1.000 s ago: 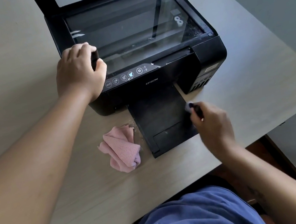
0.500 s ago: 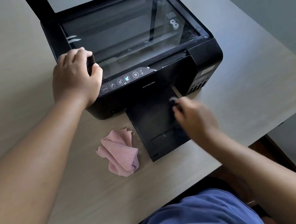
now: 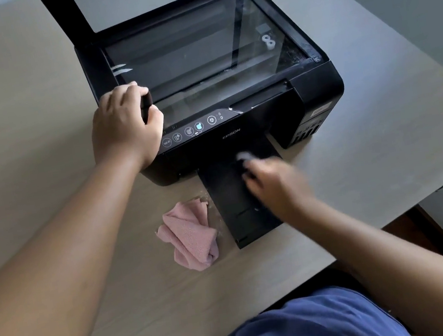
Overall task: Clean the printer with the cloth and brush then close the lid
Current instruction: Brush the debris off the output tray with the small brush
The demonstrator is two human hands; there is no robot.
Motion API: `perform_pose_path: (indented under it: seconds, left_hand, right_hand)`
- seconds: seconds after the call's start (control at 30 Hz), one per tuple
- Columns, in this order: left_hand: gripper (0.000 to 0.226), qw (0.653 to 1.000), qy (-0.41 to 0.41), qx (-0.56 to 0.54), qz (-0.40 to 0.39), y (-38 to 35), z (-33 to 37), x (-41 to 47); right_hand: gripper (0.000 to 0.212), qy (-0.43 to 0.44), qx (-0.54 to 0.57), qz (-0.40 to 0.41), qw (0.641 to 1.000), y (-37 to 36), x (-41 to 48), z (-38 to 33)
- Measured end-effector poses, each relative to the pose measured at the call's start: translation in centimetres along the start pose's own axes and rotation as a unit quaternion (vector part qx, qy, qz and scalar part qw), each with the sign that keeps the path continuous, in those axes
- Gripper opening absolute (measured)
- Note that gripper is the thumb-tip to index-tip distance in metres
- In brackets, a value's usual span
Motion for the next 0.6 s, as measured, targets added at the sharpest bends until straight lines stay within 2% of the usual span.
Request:
perform_pose_path:
  seconds: [0.07, 0.1, 0.13, 0.2, 0.27, 0.3, 0.33, 0.4, 0.43, 0.5, 0.57, 0.6]
  left_hand:
    - [0.044, 1.0, -0.002, 0.001, 0.001, 0.0, 0.0, 0.0]
    - [0.044, 1.0, -0.003, 0.002, 0.002, -0.1, 0.0, 0.0]
    - [0.045, 1.0, -0.003, 0.004, 0.002, -0.1, 0.0, 0.1]
    - [0.045, 1.0, -0.003, 0.006, 0.001, -0.1, 0.0, 0.1]
    - [0.045, 1.0, -0.005, 0.005, 0.002, -0.1, 0.0, 0.0]
    - [0.045, 1.0, -0.006, 0.005, 0.003, -0.1, 0.0, 0.0]
    - [0.045, 1.0, -0.006, 0.005, 0.004, -0.1, 0.0, 0.1]
    - [0.045, 1.0, -0.005, 0.006, 0.004, -0.1, 0.0, 0.1]
    - [0.044, 1.0, -0.005, 0.007, 0.004, -0.2, 0.0, 0.1]
    - [0.043, 1.0, -0.006, 0.009, 0.003, -0.2, 0.1, 0.1]
    - [0.043, 1.0, -0.006, 0.009, 0.004, -0.2, 0.1, 0.1]
    - [0.042, 1.0, -0.006, 0.009, 0.003, -0.2, 0.1, 0.1]
  right_hand:
    - [0.03, 0.07, 0.098, -0.098, 0.988, -2.6, -0.2, -4.1]
    - [0.032, 0.052, 0.171, -0.13, 0.975, -3.2, -0.2, -4.9]
    - [0.03, 0.004, 0.239, -0.128, 0.963, -3.4, 0.1, -4.4]
    - [0.019, -0.141, 0.306, -0.037, 0.941, -3.0, 0.8, -0.4]
    - [0.018, -0.27, 0.273, 0.057, 0.922, -1.1, 0.6, 4.3]
    - [0.021, -0.29, 0.228, 0.08, 0.926, -0.1, 0.5, 5.4]
    - [0.023, -0.269, 0.164, 0.088, 0.945, 0.6, 0.6, 5.5]
    - [0.024, -0.15, 0.043, 0.065, 0.985, 0.7, 1.3, 2.9]
    - [0.025, -0.085, 0.02, 0.038, 0.995, 0.0, 1.3, 0.9]
    - [0.026, 0.019, 0.073, -0.04, 0.996, -2.1, 0.7, -2.8]
    - [0.03, 0.051, 0.17, -0.102, 0.979, -2.9, 0.2, -4.3]
    - [0.031, 0.048, 0.193, -0.103, 0.975, -2.8, 0.2, -3.9]
Point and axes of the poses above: each hand's wrist, its own x-axis towards the middle knuckle, its own y-axis out of the back of the hand, z = x × y, the point moved 7 cm from there along x, towards the middle knuckle, and after that the axes turned 7 degrees about y, right-handed, at the moved point
